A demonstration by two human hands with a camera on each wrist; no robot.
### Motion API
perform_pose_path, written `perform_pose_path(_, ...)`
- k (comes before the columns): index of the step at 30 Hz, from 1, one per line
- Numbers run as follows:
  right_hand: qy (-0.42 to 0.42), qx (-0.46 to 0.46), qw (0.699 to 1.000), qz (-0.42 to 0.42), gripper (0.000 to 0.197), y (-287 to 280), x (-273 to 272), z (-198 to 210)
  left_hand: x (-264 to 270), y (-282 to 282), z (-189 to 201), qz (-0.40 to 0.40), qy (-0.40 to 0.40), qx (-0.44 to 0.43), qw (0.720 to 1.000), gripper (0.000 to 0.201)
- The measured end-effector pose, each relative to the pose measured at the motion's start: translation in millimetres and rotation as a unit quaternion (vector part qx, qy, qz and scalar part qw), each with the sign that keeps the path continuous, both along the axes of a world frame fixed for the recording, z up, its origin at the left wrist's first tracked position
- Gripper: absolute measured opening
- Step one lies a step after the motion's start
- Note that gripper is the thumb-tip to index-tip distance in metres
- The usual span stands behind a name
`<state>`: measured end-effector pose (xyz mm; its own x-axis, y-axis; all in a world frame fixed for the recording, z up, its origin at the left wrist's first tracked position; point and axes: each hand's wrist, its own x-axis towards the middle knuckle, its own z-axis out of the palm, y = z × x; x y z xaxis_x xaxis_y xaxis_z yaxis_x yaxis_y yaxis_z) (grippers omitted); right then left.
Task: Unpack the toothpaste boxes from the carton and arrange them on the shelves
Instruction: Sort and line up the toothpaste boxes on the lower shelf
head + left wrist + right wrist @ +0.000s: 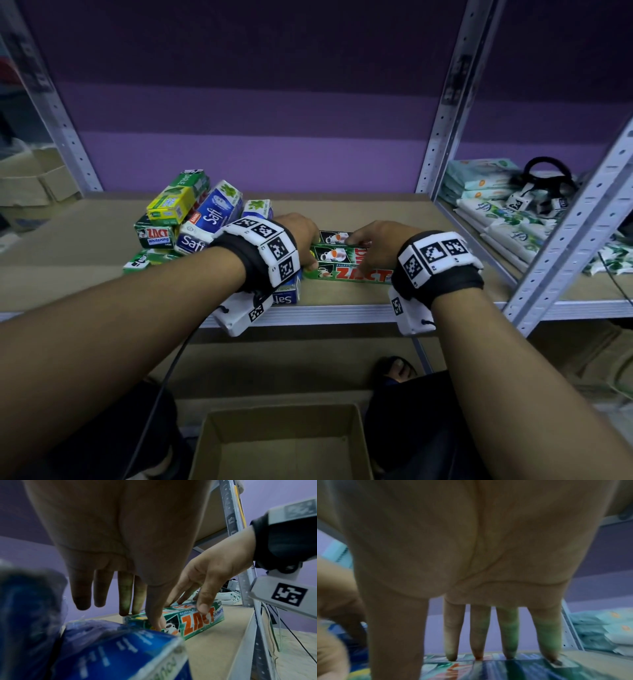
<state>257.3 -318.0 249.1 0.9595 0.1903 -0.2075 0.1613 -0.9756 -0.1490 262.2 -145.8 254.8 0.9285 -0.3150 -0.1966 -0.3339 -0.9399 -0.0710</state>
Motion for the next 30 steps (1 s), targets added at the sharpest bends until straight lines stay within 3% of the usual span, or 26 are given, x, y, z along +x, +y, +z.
perform_pose_path(7,0.001,-0.034,0.999,-0.008,0.069,11.6,7.1,2.7,3.7,-3.3,-2.9,0.018,-0.001,0.017,1.0,0.052)
perform_pose_path(12,-0.02,-0.019,1.0,0.005,0.065,7.4,16.1,-0.7,16.1,-8.4,-3.9,0.031,-0.018,0.03,0.999,0.032)
perform_pose_path(24,-0.009,0.041,0.999,-0.022,0.065,4.2,53.7,-10.0,56.1,6.5,-10.3,0.056,-0.013,-0.006,0.998,0.064)
perform_pose_path(30,0.002,0.04,0.999,-0.033,0.066,7.9,71.3,-10.7,55.4,9.7,2.0,0.072,-0.017,-0.02,0.997,0.052)
